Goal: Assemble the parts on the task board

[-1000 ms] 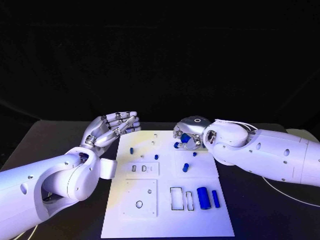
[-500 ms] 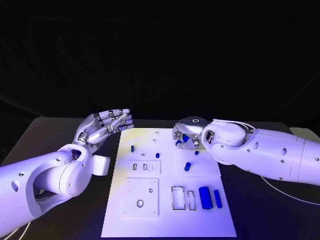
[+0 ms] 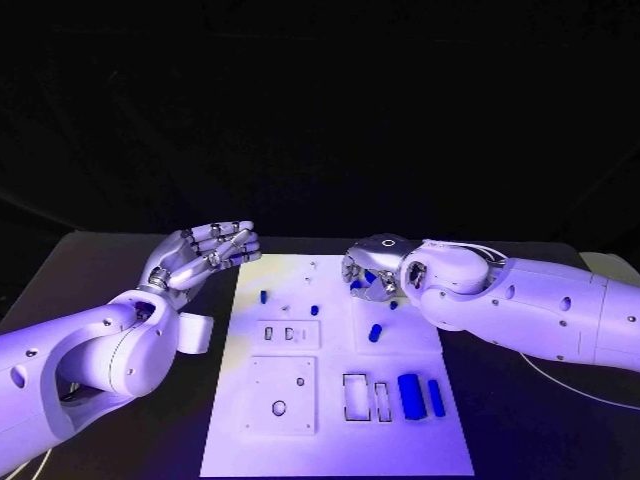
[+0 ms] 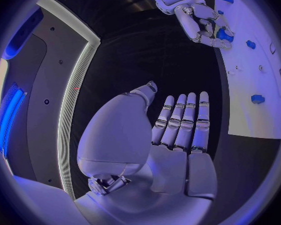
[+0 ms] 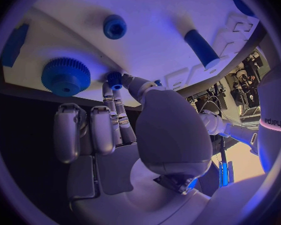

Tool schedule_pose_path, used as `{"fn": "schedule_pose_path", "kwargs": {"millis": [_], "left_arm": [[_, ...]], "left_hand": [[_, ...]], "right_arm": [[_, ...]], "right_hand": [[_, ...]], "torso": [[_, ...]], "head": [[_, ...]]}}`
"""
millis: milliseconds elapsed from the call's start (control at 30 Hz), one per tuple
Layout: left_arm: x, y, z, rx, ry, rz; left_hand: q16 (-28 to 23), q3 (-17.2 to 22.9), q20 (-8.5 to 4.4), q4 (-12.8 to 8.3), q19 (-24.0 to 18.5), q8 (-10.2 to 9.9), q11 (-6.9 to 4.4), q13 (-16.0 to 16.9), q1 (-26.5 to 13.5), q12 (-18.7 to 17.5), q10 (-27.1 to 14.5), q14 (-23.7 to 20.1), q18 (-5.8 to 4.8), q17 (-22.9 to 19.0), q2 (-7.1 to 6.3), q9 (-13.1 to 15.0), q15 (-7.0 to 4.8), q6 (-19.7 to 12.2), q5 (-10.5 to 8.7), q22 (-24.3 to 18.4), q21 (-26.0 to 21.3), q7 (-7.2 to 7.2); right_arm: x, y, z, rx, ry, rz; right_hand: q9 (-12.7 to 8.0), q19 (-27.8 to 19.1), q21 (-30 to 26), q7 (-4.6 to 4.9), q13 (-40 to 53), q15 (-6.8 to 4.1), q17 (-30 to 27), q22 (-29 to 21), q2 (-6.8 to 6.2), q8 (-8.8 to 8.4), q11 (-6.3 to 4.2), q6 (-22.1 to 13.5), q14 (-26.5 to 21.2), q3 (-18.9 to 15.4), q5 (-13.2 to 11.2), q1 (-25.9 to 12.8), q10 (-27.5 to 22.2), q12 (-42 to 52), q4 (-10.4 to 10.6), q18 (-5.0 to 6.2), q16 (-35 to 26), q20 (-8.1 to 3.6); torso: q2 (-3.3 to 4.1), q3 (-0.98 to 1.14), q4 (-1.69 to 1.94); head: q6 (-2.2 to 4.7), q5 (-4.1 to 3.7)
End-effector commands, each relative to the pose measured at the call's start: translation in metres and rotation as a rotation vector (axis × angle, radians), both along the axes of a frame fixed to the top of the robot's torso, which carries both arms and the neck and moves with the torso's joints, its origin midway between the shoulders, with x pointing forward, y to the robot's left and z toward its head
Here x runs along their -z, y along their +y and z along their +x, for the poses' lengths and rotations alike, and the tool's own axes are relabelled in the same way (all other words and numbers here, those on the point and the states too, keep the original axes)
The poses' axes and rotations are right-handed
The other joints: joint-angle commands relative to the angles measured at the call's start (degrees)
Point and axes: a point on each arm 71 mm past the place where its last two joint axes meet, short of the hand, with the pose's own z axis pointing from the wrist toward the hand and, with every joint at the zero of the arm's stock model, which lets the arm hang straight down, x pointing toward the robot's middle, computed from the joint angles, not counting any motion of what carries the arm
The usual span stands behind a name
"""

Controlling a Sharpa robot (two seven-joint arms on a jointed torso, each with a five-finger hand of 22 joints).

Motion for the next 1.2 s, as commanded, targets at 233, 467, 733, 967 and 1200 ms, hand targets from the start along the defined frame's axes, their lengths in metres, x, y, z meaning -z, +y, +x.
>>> {"fn": "schedule_pose_path", "kwargs": {"millis": [233,467,733,967,1200], "left_arm": [[-0.002,0.0,0.0,0.011,-0.004,-0.007],[-0.002,0.0,0.0,0.01,-0.004,-0.006],[-0.002,0.001,0.0,0.008,-0.005,-0.006],[-0.002,0.001,0.0,0.007,-0.006,-0.007],[-0.002,0.0,0.0,0.009,-0.007,-0.008]], "left_hand": [[-0.2,0.4,-0.04,0.0,-0.3,-0.2,0.05,0.0,-0.3,-0.1,-0.3,-0.2,-0.74,-0.1,0.34,0.0,-0.05,-0.1,0.07,-0.1,-0.1,4.74],[-0.3,0.4,-0.04,0.0,-0.2,-0.2,0.08,0.0,-0.3,-0.1,-0.4,-0.2,-0.72,-0.1,0.38,-0.1,-0.04,-0.2,0.06,-0.1,-0.1,4.79],[-0.3,0.4,-0.04,0.0,-0.2,-0.2,0.08,0.0,-0.3,-0.1,-0.4,-0.2,-0.72,-0.1,0.39,-0.1,-0.04,-0.2,0.06,-0.1,-0.1,4.79],[-0.3,0.4,-0.04,0.0,-0.2,-0.2,0.08,0.0,-0.3,-0.1,-0.4,-0.2,-0.72,-0.1,0.39,-0.1,-0.04,-0.2,0.06,-0.1,-0.1,4.79],[-0.3,0.4,-0.04,0.0,-0.2,-0.2,0.08,0.0,-0.3,-0.1,-0.4,-0.2,-0.72,-0.1,0.39,-0.1,-0.04,-0.2,0.06,-0.1,-0.1,4.79]], "right_arm": [[0.0,-0.004,0.0,0.006,-0.028,-0.021],[-0.002,-0.002,-0.002,-0.005,-0.054,-0.011],[-0.009,0.002,-0.008,-0.032,-0.112,0.049],[-0.017,0.005,-0.01,-0.026,-0.172,0.097],[-0.022,0.011,-0.007,-0.018,-0.218,0.131]], "right_hand": [[0.4,0.5,0.4,0.07,0.1,-0.56,0.2,0.5,0.53,0.35,-0.06,0.4,2.8,0.9,0.4,1.0,0.5,0.4,-0.5,-0.83,0.4,-0.06],[1.3,1.0,1.4,0.15,0.4,-0.67,0.5,2.0,1.16,0.88,-0.14,0.4,2.8,3.0,-1.5,2.3,0.9,0.7,-2.0,-1.11,0.9,-0.09],[2.5,2.9,3.8,-0.2,1.3,-1.24,0.8,5.7,1.84,2.09,-0.81,1.6,2.9,3.7,-1.2,2.7,3.0,2.0,-3.3,-1.84,1.4,-0.38],[2.8,3.3,4.4,-0.23,1.5,-1.31,0.7,6.6,1.86,2.2,-0.89,1.7,2.9,3.8,-1.0,2.8,3.2,2.1,-3.6,-2.02,1.4,-0.46],[3.1,3.6,4.8,-0.15,1.7,-1.3,0.6,7.3,1.82,2.24,-0.83,1.5,2.8,4.1,0.3,2.7,3.0,2.0,-4.1,-2.16,1.4,-0.52]], "torso": [[0.48,-0.22,0.29],[0.7,-0.2,0.39],[0.84,-0.27,0.47],[0.98,-0.38,0.53],[1.17,-0.43,0.76]], "head": [[0.33,-0.15],[0.55,-0.24],[0.83,-0.23],[1.26,-0.25],[1.52,-0.24]]}}
